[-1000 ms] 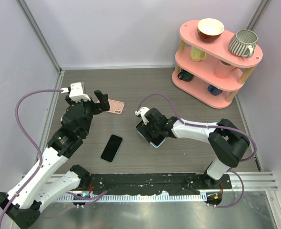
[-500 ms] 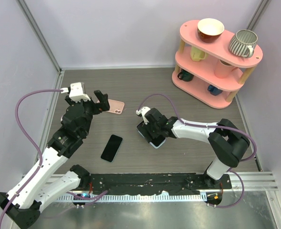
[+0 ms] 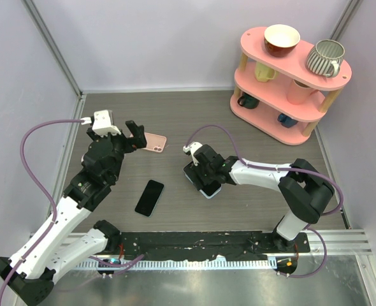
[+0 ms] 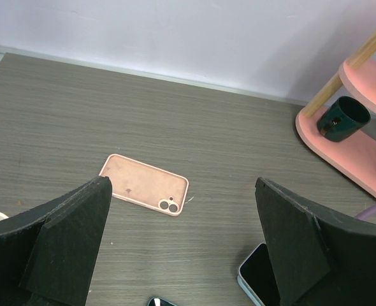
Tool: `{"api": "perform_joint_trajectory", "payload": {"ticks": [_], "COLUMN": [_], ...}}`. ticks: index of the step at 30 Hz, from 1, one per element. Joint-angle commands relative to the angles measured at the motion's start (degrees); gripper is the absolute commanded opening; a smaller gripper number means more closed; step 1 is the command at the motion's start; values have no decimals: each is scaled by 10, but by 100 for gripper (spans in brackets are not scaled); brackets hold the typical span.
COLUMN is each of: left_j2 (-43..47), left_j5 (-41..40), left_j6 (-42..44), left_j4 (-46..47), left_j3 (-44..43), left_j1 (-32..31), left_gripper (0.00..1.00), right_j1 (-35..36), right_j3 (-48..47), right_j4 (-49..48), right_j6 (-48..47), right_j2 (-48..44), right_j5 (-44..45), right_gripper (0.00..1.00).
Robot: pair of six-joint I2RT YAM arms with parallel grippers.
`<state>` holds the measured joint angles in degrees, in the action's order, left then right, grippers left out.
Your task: Put the phone into the phone case
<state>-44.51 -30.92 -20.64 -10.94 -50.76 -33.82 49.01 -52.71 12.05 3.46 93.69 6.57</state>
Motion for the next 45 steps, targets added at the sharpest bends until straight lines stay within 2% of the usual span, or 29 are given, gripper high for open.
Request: {"api": "perform_joint_trajectory", "payload": {"ticks": [1, 11, 16, 24, 45], "left_j2": [5, 5, 3, 1, -12], "left_j5": [-16, -16, -16, -14, -20], "left_j6": [-3, -3, -3, -3, 2], "left_j4": [30, 30, 32, 33, 30], "left_j3": [-7, -7, -6, -7, -8], "left_j1": [-1, -1, -1, -1, -1], "left_gripper": [100, 100, 100, 100, 100], "right_j1": [5, 6, 6, 6, 6], "right_j3": [-2, 4, 10, 9, 28], "right_j4": [-29, -33, -32, -31, -36], "right_j6": [14, 12, 10, 7, -6], "right_j2": [-9, -14, -18, -26, -13], "right_j5": [10, 17, 18, 20, 48], "right_gripper": [76, 77, 85, 88, 81]}}
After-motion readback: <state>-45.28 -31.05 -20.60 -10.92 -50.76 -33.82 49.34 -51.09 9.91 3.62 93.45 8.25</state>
